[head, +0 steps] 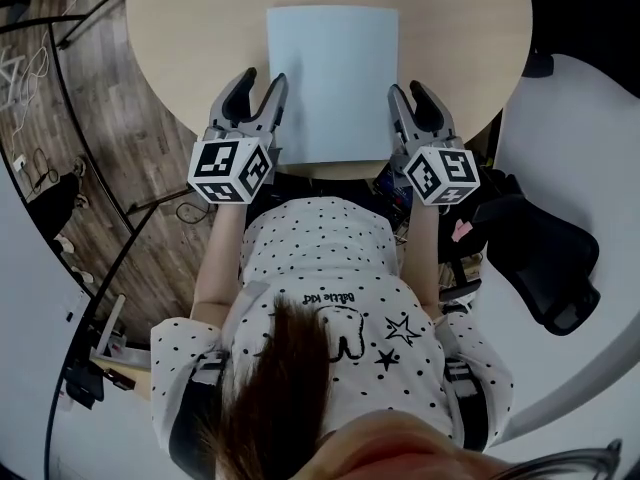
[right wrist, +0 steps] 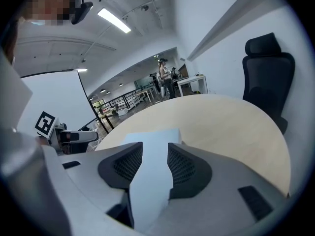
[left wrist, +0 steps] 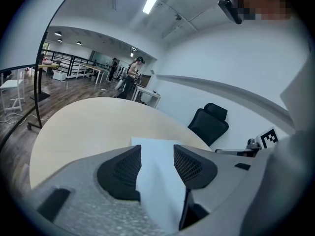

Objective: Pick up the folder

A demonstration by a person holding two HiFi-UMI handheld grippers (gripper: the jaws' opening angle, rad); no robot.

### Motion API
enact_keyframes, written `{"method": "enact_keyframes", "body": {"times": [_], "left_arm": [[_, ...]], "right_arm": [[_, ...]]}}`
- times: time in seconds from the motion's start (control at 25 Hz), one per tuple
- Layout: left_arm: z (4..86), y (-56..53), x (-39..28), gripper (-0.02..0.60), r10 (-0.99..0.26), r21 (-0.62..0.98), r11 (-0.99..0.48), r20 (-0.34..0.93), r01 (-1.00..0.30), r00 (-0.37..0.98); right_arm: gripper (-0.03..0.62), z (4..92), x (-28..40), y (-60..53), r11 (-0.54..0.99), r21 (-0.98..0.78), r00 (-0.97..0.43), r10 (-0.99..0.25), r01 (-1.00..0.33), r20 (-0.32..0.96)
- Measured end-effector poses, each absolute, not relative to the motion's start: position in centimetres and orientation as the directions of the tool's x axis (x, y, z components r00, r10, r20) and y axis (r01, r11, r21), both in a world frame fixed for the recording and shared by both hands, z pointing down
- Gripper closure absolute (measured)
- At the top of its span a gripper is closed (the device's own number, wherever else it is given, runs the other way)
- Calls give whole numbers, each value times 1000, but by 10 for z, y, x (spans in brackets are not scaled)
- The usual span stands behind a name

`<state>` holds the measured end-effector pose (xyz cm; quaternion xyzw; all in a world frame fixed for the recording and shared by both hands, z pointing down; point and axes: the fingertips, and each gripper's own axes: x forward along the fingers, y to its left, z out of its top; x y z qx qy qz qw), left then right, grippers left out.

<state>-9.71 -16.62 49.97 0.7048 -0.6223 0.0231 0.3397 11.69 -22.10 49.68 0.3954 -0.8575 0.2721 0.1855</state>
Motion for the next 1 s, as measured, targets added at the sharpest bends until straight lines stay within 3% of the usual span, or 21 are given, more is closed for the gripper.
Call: {"method": "enact_keyframes", "body": {"times": [0.48, 1.0], "left_arm": [[547, -169, -91, 357, -793, 519, 69, 547, -852, 269], [579, -164, -95, 332, -728, 549, 135, 620, -824, 294]], "right_arm": [[374, 530, 119, -229, 503, -365, -612, -522, -784, 595], [353, 551, 108, -229, 496, -397, -621, -459, -772, 635]]}}
